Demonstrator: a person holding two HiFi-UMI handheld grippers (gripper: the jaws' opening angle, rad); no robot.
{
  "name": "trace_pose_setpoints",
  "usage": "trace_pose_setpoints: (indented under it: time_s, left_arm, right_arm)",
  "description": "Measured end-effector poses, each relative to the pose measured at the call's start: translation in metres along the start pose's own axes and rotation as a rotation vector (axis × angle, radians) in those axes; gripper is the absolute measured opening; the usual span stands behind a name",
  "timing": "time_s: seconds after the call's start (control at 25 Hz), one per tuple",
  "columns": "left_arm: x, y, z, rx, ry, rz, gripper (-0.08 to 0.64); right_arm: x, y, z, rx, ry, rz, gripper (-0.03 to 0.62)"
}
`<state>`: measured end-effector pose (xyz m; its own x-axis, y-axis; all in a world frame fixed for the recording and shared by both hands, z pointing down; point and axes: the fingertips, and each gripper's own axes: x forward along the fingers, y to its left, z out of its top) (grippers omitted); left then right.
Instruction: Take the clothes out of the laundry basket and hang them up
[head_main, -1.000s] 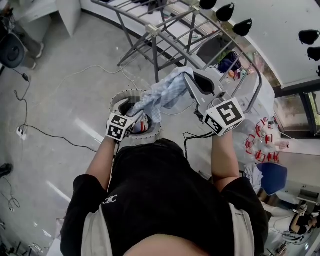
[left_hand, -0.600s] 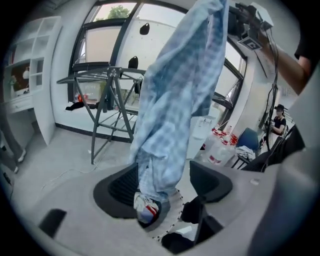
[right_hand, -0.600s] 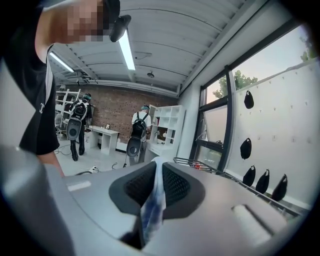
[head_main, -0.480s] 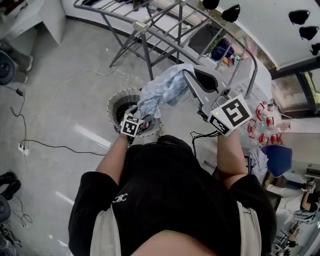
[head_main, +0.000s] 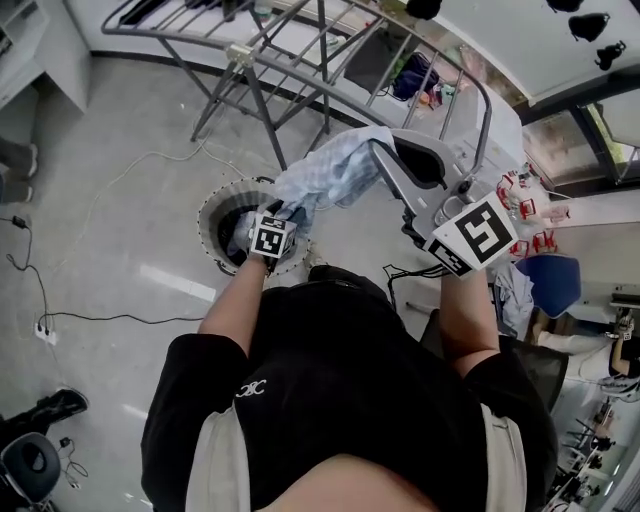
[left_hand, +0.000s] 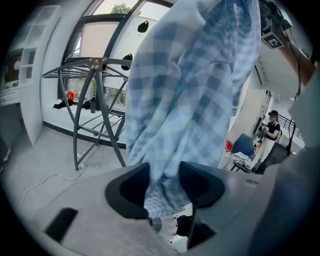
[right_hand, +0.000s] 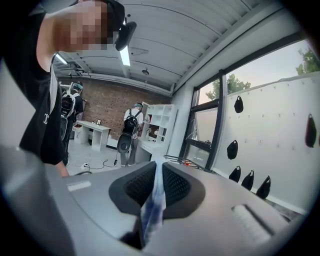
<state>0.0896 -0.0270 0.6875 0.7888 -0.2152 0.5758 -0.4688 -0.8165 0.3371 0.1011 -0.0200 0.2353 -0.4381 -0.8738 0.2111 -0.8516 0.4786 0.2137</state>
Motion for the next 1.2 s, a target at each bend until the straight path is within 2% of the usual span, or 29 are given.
trace_pose_setpoints:
  time_s: [0.08,0.12,0.28,0.48,0.72,0.88,0.96,1.2]
  left_arm:
    - [-0.001,-0.003,0.006,0.017,-0.017,0.011,0.095]
    - [-0.003,-0.005,0.007,0.019,-0.02,0.013,0.054]
    - [-0.013,-0.002,0.005,0.005,-0.021,0.018,0.048]
    - [-0.044,0.026,-0.012,-0.012,-0.036,0.084,0.046]
    - [-0.118,0.09,-0.013,-0.04,-0.074,0.259,0.044]
    - [-0.172,0.128,0.004,-0.055,-0.154,0.38,0.044]
    - [-0.2,0.139,0.018,-0.029,-0.191,0.439,0.044]
    - [-0.266,0.138,0.073,0.151,-0.249,0.559,0.044]
  right_arm:
    - [-0.009,-0.009,0.002,0.011,-0.004,-0.023,0.041]
    - [-0.012,-0.013,0.002,0.018,-0.007,-0.035,0.041]
    - [-0.022,-0.023,-0.005,0.038,-0.011,-0.067,0.041]
    - [-0.026,-0.027,-0.021,0.048,-0.005,-0.078,0.042]
    - [-0.024,-0.025,-0.037,0.067,0.0,-0.06,0.042]
    - [-0.021,-0.023,-0.046,0.089,-0.013,-0.046,0.043]
    - [-0.023,-0.023,-0.046,0.093,-0.025,-0.049,0.042]
    - [-0.038,-0.033,-0.044,0.107,-0.064,-0.087,0.042]
